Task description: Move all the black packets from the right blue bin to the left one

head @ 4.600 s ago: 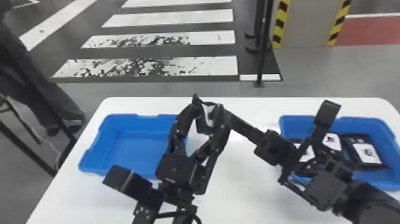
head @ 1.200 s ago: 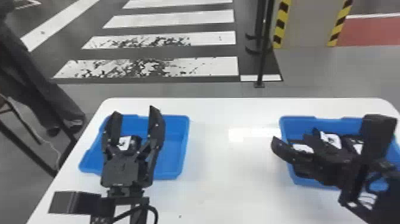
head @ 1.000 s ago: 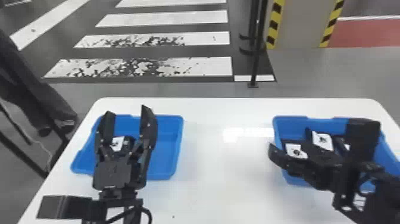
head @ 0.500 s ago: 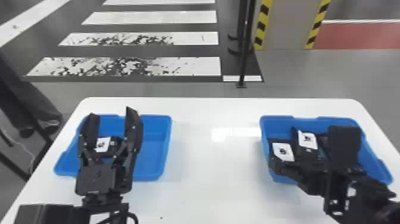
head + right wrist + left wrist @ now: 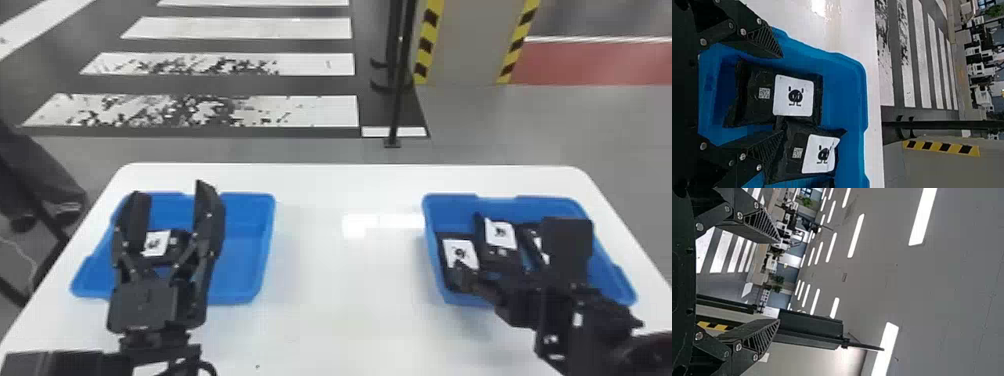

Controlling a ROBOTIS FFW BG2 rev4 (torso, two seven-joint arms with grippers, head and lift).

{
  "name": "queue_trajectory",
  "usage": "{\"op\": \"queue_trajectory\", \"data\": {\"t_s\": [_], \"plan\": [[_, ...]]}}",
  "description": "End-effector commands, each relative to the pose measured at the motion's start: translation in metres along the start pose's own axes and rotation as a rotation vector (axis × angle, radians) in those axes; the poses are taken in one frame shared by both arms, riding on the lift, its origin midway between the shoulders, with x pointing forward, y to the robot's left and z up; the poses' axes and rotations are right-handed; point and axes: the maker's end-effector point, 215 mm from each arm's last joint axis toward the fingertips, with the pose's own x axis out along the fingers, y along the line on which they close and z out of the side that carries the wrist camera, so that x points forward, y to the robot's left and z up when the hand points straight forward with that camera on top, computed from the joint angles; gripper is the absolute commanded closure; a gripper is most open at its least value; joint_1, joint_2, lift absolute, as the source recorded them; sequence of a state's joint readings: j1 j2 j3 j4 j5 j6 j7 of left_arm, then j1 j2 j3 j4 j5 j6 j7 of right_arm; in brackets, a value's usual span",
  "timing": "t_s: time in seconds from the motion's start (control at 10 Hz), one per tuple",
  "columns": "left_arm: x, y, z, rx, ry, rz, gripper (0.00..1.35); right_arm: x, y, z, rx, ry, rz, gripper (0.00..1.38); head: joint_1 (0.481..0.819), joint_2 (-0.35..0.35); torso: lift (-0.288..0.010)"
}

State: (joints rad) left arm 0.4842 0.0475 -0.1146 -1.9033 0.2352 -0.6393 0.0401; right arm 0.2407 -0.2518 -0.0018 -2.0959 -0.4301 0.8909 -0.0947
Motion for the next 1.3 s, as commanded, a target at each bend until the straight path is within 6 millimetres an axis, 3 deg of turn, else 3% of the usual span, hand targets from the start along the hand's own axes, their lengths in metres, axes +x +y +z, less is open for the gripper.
{"op": "queue_trajectory", "data": {"t_s": [0.0,0.3,1.0,1.2], "plan": [[0.0,0.0,0.0,-0.003,-0.002,0.0,0.35,0.009,-0.01,-0.002,0.007,0.012,-0.015,0.39,0.695,0.0,-0.14],[0.001,-0.005,0.001,-0.009,-0.003,-0.008,0.35,0.02,-0.014,-0.003,0.027,0.027,-0.014,0.39,0.695,-0.019,-0.14],[0.0,-0.013,0.003,0.013,-0.015,-0.033,0.35,0.034,-0.001,-0.02,0.061,0.088,0.029,0.41,0.695,-0.015,-0.14],[0.0,-0.013,0.003,0.015,-0.015,-0.034,0.35,0.036,0.003,-0.026,0.067,0.119,0.045,0.6,0.695,-0.011,-0.14]]}}
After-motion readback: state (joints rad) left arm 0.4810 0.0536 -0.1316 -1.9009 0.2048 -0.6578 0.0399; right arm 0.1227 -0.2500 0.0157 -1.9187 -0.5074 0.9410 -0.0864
